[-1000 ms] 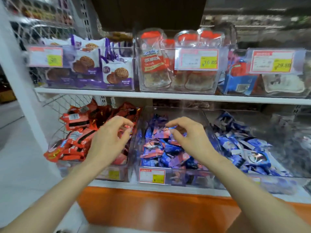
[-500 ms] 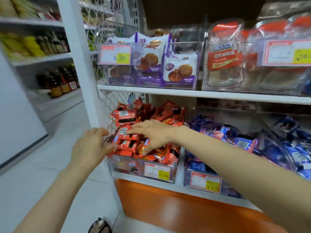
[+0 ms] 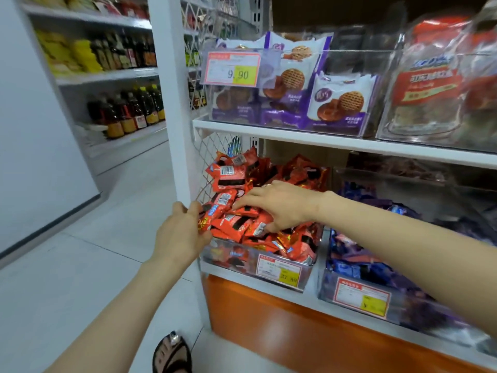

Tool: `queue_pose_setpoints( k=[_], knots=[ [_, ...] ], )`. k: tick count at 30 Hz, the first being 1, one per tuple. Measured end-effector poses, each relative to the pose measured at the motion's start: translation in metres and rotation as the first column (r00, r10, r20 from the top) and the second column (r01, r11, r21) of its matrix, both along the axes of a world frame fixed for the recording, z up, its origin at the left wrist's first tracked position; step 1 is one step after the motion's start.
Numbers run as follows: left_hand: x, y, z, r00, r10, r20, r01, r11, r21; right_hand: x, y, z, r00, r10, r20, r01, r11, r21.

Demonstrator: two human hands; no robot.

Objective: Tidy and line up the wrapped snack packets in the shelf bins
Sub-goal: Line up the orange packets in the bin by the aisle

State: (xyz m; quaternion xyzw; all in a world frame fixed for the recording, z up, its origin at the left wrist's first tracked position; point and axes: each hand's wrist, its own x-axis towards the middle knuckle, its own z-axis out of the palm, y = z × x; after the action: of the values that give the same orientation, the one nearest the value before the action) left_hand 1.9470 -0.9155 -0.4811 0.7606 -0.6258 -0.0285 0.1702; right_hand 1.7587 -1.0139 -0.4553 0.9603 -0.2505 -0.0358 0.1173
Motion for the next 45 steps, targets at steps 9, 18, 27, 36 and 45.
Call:
queue_pose_setpoints(
  k=[9,18,27,36,45],
  knots=[
    [0.003,0.001,0.014,0.954,0.104,-0.281,-0.165,0.965,-0.203,-0.032,0.005,0.014,0.954,0.005,0.300,0.044,0.987,-0.157],
    [-0.011,-0.007,0.017,0.928,0.024,-0.373,-0.129,0.957,-0.260,-0.023,-0.051,0.025,0.760,-0.535,0.369,0.297,0.790,0.536],
    [-0.035,-0.039,0.011,0.934,-0.203,-0.293,0.065,0.905,-0.420,-0.040,-0.063,0.018,0.802,-0.534,0.266,0.325,0.765,0.555],
    [-0.013,-0.064,0.015,0.918,-0.395,0.030,0.394,0.903,-0.173,-0.038,0.012,0.015,0.973,-0.025,0.231,-0.005,0.992,0.127],
    [-0.003,-0.037,0.010,0.855,-0.462,0.233,0.441,0.887,0.141,-0.024,0.014,0.005,0.988,-0.007,-0.157,-0.030,0.973,-0.228]
  ],
)
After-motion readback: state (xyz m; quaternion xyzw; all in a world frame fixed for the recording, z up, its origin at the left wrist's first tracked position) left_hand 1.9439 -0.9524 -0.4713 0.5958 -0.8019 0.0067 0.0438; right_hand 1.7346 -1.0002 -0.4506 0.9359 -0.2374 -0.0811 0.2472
